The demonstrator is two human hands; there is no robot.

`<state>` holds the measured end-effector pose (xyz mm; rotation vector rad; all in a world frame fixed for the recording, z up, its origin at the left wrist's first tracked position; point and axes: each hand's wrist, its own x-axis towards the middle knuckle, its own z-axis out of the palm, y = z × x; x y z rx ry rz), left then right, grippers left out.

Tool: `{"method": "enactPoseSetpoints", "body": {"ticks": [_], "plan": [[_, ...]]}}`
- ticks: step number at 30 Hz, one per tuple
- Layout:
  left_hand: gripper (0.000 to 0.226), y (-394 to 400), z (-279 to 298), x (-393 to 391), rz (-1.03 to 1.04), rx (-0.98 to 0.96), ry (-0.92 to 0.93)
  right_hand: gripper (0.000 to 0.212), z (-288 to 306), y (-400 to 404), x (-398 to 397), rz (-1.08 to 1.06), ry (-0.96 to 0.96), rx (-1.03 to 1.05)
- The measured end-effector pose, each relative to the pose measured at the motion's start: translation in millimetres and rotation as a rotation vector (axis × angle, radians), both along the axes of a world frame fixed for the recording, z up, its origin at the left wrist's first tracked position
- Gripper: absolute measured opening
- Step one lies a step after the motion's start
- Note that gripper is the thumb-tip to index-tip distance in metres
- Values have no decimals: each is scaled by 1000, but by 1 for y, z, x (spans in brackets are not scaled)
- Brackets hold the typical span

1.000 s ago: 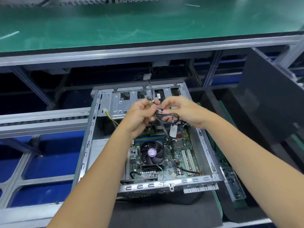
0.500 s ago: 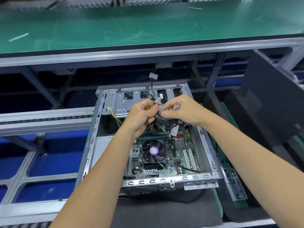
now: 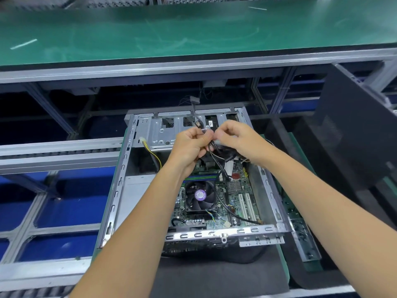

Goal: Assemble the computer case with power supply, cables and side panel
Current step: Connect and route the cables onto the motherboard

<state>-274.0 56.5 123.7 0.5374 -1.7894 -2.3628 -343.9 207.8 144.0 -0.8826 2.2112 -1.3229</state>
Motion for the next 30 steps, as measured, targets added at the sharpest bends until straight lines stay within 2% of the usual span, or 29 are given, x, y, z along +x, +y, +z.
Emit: {"method": "enactPoseSetpoints", "body": {"ticks": [2, 4, 6, 11, 14, 16, 18, 20, 22, 30], "plan": [[24, 2, 4, -2, 54, -9, -11, 21, 3, 4, -1, 42, 105, 87], [26, 4, 9, -5, 89, -6, 4, 19, 5, 5, 0, 141, 122, 160], [26, 5, 12, -7, 96, -8, 26, 20, 7, 6, -3, 143, 106, 145], [17, 4, 18, -9, 65, 17, 49, 12, 10, 6, -10, -21, 139, 17], [17, 3, 18, -10, 127, 10, 72, 37, 4, 6, -7, -218, 205, -51], [14, 1, 18, -11, 211, 26, 86, 36, 4, 11, -3, -287, 199, -136], [14, -2, 16, -13, 294, 56, 89, 34, 5, 16, -1, -168, 120, -103], [17, -4, 15, -15, 329, 70, 96, 30, 6, 16, 4, 72, 54, 80], [16, -4, 13, -16, 333, 63, 111, 22, 4, 13, 7, 209, 57, 206], [20, -18, 10, -14, 379, 67, 99, 20, 10, 12, -2, 215, -58, 242]]}}
